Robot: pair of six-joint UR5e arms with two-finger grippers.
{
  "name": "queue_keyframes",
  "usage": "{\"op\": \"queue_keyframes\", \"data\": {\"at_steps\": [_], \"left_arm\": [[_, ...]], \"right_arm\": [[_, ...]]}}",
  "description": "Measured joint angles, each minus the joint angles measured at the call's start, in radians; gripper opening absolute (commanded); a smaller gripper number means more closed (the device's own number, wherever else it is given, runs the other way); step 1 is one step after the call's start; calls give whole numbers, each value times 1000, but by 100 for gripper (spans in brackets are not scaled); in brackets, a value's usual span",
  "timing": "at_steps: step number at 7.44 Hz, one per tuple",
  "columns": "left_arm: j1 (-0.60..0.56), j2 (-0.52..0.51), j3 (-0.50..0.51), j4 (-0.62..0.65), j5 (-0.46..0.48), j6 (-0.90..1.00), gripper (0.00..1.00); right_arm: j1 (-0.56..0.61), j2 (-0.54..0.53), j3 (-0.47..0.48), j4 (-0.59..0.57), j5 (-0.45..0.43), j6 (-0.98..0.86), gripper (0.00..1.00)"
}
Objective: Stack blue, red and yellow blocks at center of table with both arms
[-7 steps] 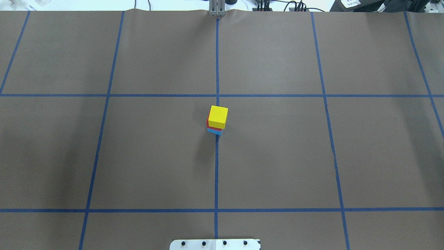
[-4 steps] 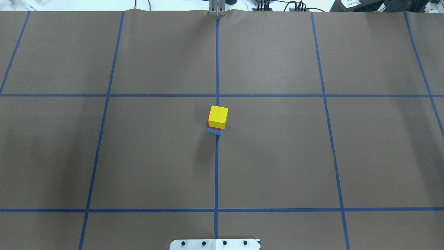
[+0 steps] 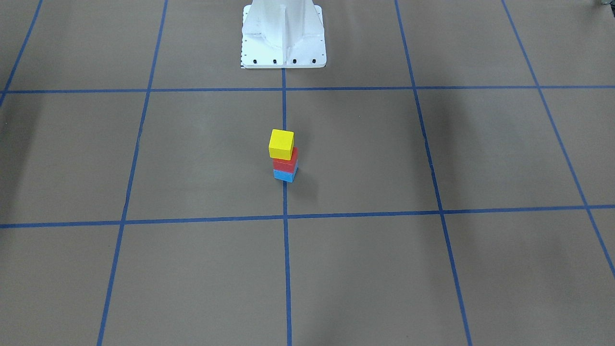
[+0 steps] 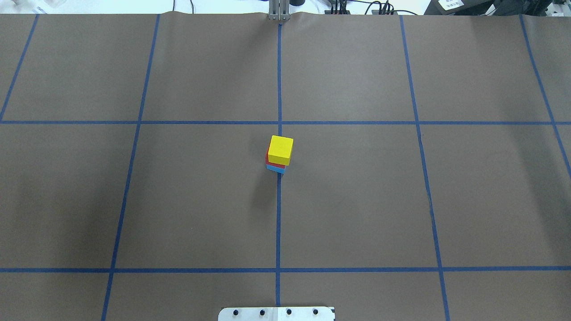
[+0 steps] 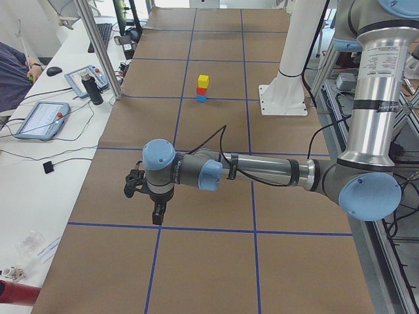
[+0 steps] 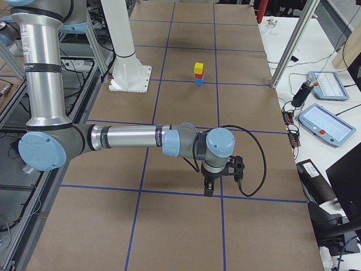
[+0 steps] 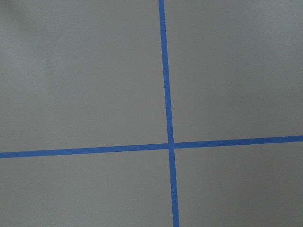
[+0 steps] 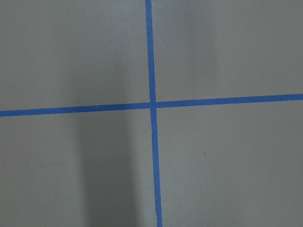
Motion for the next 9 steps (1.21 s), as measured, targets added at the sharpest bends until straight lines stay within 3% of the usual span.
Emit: {"op": "queue_keyframes", "data": {"at_steps": [9], "left_arm": [[2,-5,19,0,10,0,100]], "right_arm": [[3,-25,-8,0,-18,-1,100]]}}
